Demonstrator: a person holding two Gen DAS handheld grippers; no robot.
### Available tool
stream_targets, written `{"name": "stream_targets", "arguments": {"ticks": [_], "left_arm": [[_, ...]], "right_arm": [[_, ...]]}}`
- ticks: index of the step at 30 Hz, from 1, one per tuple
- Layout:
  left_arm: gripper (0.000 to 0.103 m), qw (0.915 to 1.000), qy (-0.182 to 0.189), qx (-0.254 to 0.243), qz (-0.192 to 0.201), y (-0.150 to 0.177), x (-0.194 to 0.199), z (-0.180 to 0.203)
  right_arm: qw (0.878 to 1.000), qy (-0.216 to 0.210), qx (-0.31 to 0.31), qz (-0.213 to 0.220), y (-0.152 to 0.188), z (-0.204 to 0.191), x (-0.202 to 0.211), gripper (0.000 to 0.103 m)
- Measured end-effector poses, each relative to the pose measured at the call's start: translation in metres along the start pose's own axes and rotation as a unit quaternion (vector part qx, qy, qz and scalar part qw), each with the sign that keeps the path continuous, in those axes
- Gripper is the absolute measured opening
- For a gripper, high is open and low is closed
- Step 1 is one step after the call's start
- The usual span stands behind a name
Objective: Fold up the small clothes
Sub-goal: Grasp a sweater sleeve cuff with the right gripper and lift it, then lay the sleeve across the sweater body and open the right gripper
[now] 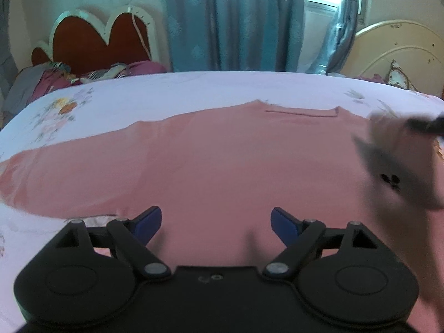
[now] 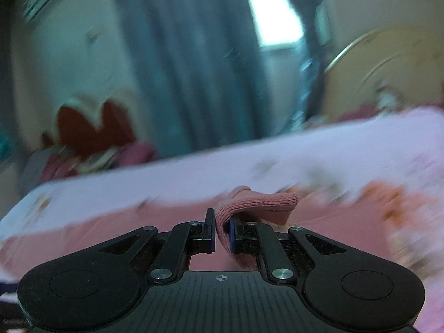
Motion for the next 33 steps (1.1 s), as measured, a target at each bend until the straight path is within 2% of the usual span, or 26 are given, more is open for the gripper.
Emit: {"name": "stream_targets", "arguments": {"ticks": [2, 4, 5, 6, 7, 9, 13, 17, 21, 23, 25, 26, 27, 28, 32, 33], "left_arm": [[0.085, 0.9999, 0.004, 0.007, -0.006, 0.001, -0.003, -0.006], [0.085, 0.9999, 0.012, 0.009, -0.007, 0.001, -0.005, -0.008], [0.085, 0.9998, 0.019, 0.008, -0.006, 0.001, -0.005, -0.008], [0.085, 0.9996, 0.028, 0.007, -0.005, 0.001, -0.006, -0.006], [0.085, 0.9990, 0.044, 0.006, -0.004, 0.000, -0.007, -0.003], [0.085, 0.9972, 0.075, 0.005, -0.003, -0.001, -0.008, 0.008], [0.085, 0.9903, 0.139, -0.014, 0.001, -0.004, -0.012, 0.047], [0.084, 0.9803, 0.182, -0.076, 0.013, -0.003, -0.014, 0.101], [0.077, 0.9733, 0.194, -0.120, 0.026, 0.002, -0.023, 0.151], [0.073, 0.9722, 0.186, -0.138, 0.031, 0.004, -0.033, 0.171], [0.064, 0.9730, 0.175, -0.147, 0.029, 0.006, -0.047, 0.179], [0.056, 0.9739, 0.172, -0.146, 0.024, 0.005, -0.055, 0.180], [0.046, 0.9761, 0.167, -0.138, 0.019, 0.004, -0.063, 0.180], [0.043, 0.9784, 0.165, -0.123, 0.016, 0.001, -0.069, 0.176], [0.013, 0.9810, 0.173, -0.083, 0.028, -0.007, -0.075, 0.160], [0.009, 0.9816, 0.174, -0.072, 0.030, -0.010, -0.076, 0.158]], "right_arm": [[0.999, -0.018, 0.001, -0.045, 0.022, -0.018, -0.020, 0.009], [0.997, -0.015, 0.010, -0.080, 0.039, -0.028, -0.034, 0.010], [0.996, -0.014, 0.015, -0.087, 0.044, -0.031, -0.036, 0.014], [0.996, -0.018, 0.015, -0.086, 0.047, -0.033, -0.035, 0.028], [0.996, -0.022, 0.011, -0.081, 0.048, -0.032, -0.029, 0.048], [0.998, -0.014, 0.014, -0.062, 0.045, -0.024, -0.015, 0.064], [0.999, 0.024, 0.006, -0.044, 0.035, 0.011, 0.010, 0.064], [0.995, 0.091, 0.011, -0.032, 0.037, 0.052, 0.040, 0.064], [0.989, 0.141, 0.006, -0.040, 0.049, 0.092, 0.066, 0.064], [0.987, 0.157, -0.002, -0.047, 0.057, 0.109, 0.077, 0.064], [0.984, 0.167, -0.008, -0.053, 0.064, 0.120, 0.084, 0.064], [0.983, 0.172, -0.009, -0.055, 0.067, 0.124, 0.087, 0.064], [0.983, 0.176, -0.010, -0.057, 0.070, 0.129, 0.088, 0.063], [0.982, 0.179, -0.010, -0.058, 0.073, 0.133, 0.090, 0.063], [0.981, 0.186, -0.007, -0.060, 0.078, 0.141, 0.087, 0.063], [0.981, 0.186, -0.005, -0.061, 0.077, 0.143, 0.080, 0.053]]}}
Point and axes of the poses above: each gripper's, at about its wrist camera, not at the fingertips, and x roughly against the way its jaws point, z to its right, y to its underside, the point moved 3 cm from there along -x, roughly the way its jaws point, and after that the axes turned 5 degrees about z, right-handed, at the moved point
